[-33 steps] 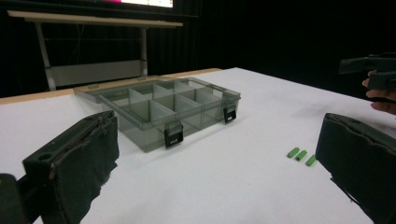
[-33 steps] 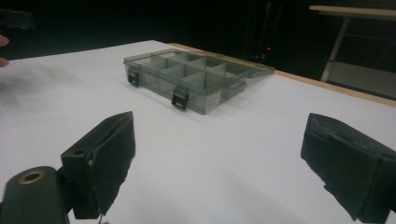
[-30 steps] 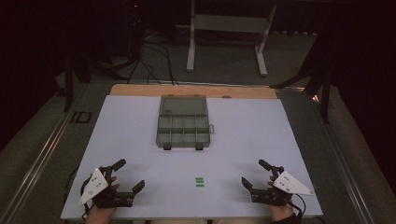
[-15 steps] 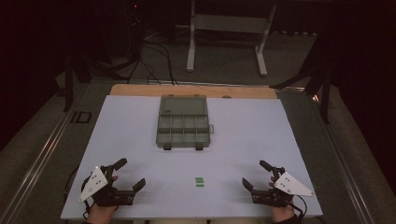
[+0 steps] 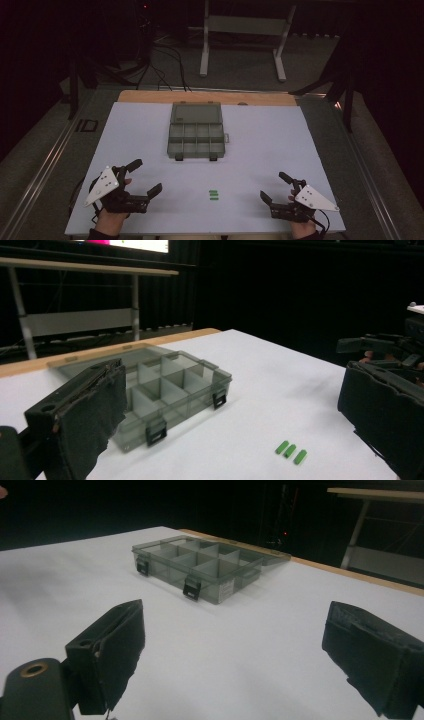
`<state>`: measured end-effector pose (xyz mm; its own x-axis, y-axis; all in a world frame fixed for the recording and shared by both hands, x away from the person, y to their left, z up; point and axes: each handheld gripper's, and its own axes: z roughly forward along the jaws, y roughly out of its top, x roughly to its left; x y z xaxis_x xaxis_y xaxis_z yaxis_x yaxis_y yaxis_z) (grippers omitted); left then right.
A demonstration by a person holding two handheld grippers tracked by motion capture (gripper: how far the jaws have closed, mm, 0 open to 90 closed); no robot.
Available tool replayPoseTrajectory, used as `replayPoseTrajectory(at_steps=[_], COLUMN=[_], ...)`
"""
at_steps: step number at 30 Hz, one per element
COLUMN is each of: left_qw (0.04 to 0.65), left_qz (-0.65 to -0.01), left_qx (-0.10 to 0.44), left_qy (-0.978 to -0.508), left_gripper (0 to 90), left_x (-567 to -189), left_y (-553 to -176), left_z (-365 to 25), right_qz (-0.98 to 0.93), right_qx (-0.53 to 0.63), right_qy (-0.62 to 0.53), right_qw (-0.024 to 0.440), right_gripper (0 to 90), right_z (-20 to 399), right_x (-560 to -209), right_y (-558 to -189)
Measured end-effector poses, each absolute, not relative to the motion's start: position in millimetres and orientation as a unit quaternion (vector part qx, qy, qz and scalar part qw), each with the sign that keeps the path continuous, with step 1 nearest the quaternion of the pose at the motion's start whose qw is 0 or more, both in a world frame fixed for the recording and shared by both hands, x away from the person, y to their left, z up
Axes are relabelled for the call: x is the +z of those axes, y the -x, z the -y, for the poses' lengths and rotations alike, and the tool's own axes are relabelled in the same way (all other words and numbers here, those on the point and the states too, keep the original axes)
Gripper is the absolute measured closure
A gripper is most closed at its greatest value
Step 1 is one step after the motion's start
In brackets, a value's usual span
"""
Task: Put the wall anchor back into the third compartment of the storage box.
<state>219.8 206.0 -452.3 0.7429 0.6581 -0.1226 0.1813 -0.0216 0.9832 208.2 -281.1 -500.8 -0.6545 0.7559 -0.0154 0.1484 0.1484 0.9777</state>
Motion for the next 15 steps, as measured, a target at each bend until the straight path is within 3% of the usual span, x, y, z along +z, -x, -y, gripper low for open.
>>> replayPoseTrajectory(at_steps=[15], left_qw=[0.606], left_qz=[-0.272], left_qx=[0.136], left_qy=[-0.735], left_gripper=[0.0], left_x=[-444.5], left_y=[-245.6], left_z=[-164.5], right_qz=[-0.709], right_qx=[0.573], right_qy=[-0.318], right_qw=[0.262], right_gripper=[10.1], right_z=[280.2], right_x=[-500.7], right_y=[-209.9])
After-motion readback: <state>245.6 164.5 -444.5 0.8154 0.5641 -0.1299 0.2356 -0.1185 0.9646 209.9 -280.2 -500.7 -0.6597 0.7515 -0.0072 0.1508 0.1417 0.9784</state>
